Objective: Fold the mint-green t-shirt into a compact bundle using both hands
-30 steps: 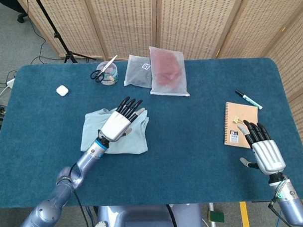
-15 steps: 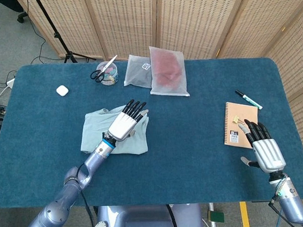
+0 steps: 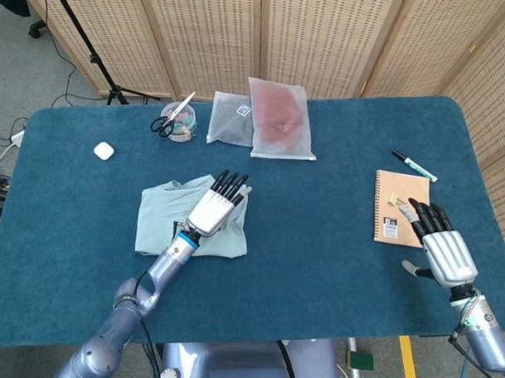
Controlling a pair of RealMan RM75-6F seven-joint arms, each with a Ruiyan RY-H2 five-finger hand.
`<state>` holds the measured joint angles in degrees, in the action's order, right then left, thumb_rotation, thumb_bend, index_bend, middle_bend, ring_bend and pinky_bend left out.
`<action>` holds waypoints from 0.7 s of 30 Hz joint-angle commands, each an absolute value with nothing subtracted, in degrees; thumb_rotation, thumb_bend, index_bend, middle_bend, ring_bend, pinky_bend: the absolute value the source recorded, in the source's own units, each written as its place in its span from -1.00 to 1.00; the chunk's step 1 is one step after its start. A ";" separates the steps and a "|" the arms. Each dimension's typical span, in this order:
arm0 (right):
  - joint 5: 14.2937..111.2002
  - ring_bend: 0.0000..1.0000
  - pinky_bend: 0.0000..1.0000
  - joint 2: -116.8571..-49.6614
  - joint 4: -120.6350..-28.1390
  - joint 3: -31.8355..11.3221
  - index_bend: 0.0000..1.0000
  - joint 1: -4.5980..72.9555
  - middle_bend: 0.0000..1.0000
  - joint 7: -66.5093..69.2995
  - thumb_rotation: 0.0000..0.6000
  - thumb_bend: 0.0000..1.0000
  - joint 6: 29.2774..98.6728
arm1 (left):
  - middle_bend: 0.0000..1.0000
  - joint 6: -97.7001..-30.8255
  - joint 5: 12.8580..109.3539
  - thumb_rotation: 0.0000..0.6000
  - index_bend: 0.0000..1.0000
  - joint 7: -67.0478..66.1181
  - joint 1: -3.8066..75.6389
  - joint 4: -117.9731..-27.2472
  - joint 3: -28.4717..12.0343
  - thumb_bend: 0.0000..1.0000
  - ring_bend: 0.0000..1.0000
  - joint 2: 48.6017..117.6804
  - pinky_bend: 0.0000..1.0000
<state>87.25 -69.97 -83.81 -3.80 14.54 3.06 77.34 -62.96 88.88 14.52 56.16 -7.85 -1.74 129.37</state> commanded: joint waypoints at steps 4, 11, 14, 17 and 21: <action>87.33 -1.00 -1.00 -69.93 -83.82 -3.74 -1.00 14.55 -1.00 3.10 1.00 -0.74 77.33 | -1.00 -63.00 88.44 1.00 -1.00 14.47 56.15 -7.65 -2.04 -0.69 -1.00 129.42 -1.00; 87.79 -1.00 -1.00 -69.83 -84.06 -3.59 -1.00 14.44 -1.00 3.00 1.00 -0.74 77.73 | -1.00 -66.34 88.02 1.00 -1.00 17.46 55.75 -8.93 -2.60 -0.88 -1.00 127.57 -1.00; 88.20 -1.00 -1.00 -69.73 -84.31 -3.39 -1.00 14.33 -1.00 2.87 1.00 -0.74 78.01 | -1.00 -70.13 87.78 1.00 -1.00 19.10 54.99 -9.98 -3.06 -0.98 -1.00 125.83 -1.00; 88.56 -1.00 -1.00 -69.60 -84.62 -3.21 -1.00 14.23 -1.00 2.65 1.00 -0.74 78.27 | -1.00 -73.95 87.95 1.00 -1.00 19.69 53.54 -11.35 -3.03 -1.00 -1.00 123.72 -1.00; 89.02 -1.00 -1.00 -69.58 -84.81 -3.11 -1.00 14.00 -1.00 2.30 1.00 -0.76 78.95 | -1.00 -76.81 87.05 1.00 -1.00 19.71 51.54 -14.78 -4.00 -1.00 -1.00 119.92 -1.00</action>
<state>88.95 -69.59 -84.77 -3.13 14.05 2.36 78.86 -75.53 87.60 19.54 52.87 -12.81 -3.38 122.01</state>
